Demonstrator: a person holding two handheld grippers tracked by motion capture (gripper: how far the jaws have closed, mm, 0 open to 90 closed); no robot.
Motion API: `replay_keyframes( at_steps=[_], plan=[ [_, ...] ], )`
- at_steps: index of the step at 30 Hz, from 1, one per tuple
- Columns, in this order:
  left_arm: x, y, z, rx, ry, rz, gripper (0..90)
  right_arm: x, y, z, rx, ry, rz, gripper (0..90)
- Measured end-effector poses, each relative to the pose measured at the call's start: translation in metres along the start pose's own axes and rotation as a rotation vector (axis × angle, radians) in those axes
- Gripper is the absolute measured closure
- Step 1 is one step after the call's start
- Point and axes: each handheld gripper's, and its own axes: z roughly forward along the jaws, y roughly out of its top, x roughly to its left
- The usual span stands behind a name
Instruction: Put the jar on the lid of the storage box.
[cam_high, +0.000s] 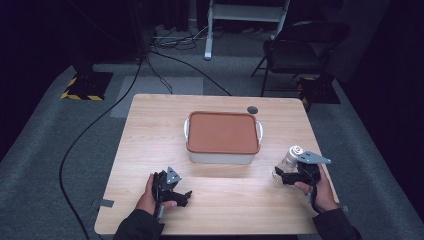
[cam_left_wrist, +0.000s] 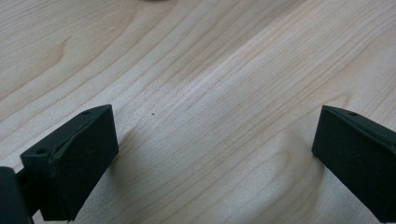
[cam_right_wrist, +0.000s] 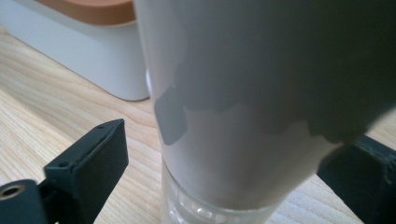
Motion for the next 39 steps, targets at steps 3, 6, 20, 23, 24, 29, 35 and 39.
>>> replay_keyframes(
  at_steps=[3,6,20,23,24,29,35,39],
  plan=[
    [0.000,0.000,0.000,0.000,0.001,0.001,0.2,0.001,0.000,0.000,-0.012,0.000,-0.002,14.0],
    [0.000,0.000,0.000,0.000,0.000,0.000,0.3,0.000,0.000,-0.002,-0.027,0.008,-0.001,23.3],
    [0.000,0.000,0.000,0.000,0.000,0.000,0.2,-0.005,-0.002,-0.001,-0.059,0.031,-0.017,40.4],
    [0.000,0.000,0.000,0.000,0.000,0.000,0.3,-0.005,-0.002,-0.001,-0.060,0.035,-0.009,40.7],
    [0.000,0.000,0.000,0.000,0.000,0.000,0.2,-0.005,-0.002,-0.001,-0.059,0.036,-0.007,40.8],
    [0.000,0.000,0.000,0.000,0.000,0.000,0.3,-0.005,-0.001,-0.002,-0.058,0.033,-0.001,41.1],
    [0.000,0.000,0.000,0.000,0.000,0.000,0.2,-0.006,0.001,-0.008,-0.079,0.022,0.011,41.2],
    [0.000,0.000,0.000,0.000,0.000,0.000,0.3,-0.005,0.006,-0.013,-0.085,0.024,0.004,41.3]
  ],
)
